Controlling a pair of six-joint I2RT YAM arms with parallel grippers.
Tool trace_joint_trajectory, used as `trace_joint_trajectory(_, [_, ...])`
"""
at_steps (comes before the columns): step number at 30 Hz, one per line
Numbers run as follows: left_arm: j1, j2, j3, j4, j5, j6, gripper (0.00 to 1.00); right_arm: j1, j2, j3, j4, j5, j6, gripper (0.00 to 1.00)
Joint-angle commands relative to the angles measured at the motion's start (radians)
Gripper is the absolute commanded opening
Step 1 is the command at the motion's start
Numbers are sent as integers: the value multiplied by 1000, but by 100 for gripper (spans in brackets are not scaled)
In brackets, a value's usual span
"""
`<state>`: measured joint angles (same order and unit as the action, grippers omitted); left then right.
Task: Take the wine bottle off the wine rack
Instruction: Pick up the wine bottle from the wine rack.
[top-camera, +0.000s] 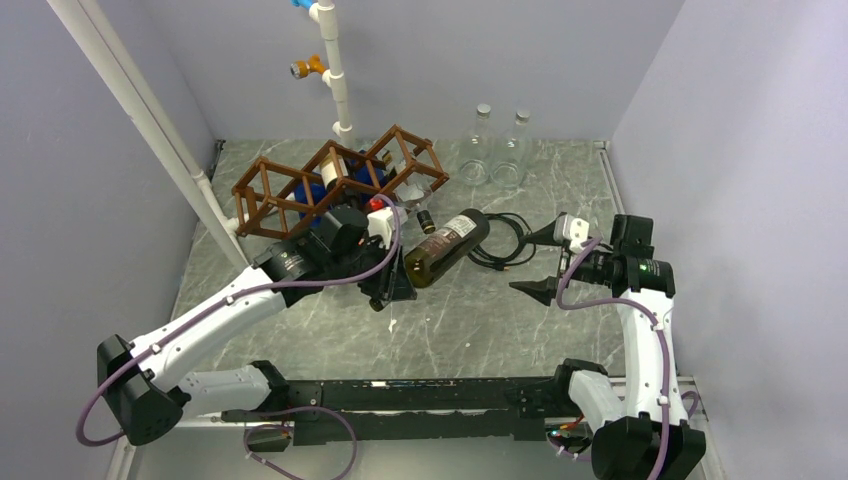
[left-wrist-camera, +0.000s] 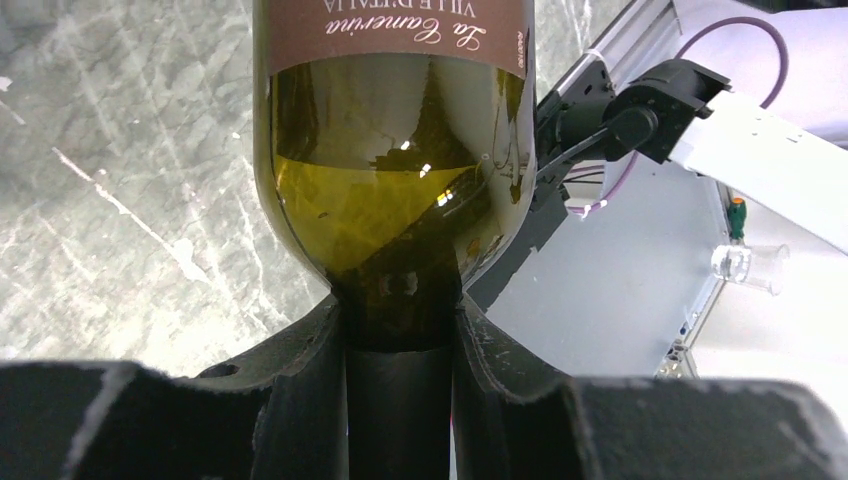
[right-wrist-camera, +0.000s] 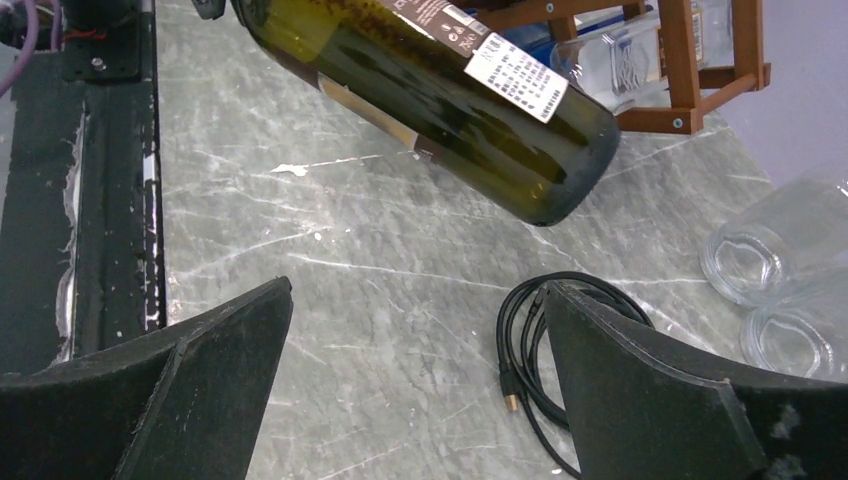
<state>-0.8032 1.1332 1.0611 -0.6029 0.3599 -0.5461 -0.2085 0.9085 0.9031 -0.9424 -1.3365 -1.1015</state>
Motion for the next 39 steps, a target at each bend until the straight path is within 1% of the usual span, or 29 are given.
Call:
trace_joint_trajectory(1, [-12, -4, 30, 202, 77, -24, 0, -5, -3, 43, -125, -67, -243, 100])
trace_joint_trajectory(7, [-26, 15, 5, 245, 104, -53, 0, -2, 23, 48, -353, -110, -601, 100])
trace_joint_trajectory(9, [-31, 17, -7, 265, 108, -66, 0, 3, 33, 53, -387, -102, -660, 100])
trace_joint_trajectory(17, [-50, 34, -39, 322, 101, -117, 0, 54, 53, 103, -401, -19, -671, 100])
trace_joint_trajectory(27, [-64, 47, -67, 371, 83, -184, 0, 190, 58, 128, -354, 114, -613, 100])
trace_joint_trajectory(29, [-65, 49, -74, 381, 82, -201, 0, 202, 60, 132, -343, 131, -600, 100])
trace_joint_trajectory(36, [-74, 82, -55, 377, 79, -259, 0, 308, 86, 135, -261, 164, -523, 99])
trace_joint_trajectory(39, [-84, 108, -34, 363, 84, -276, 0, 365, 102, 153, -219, 204, -485, 99])
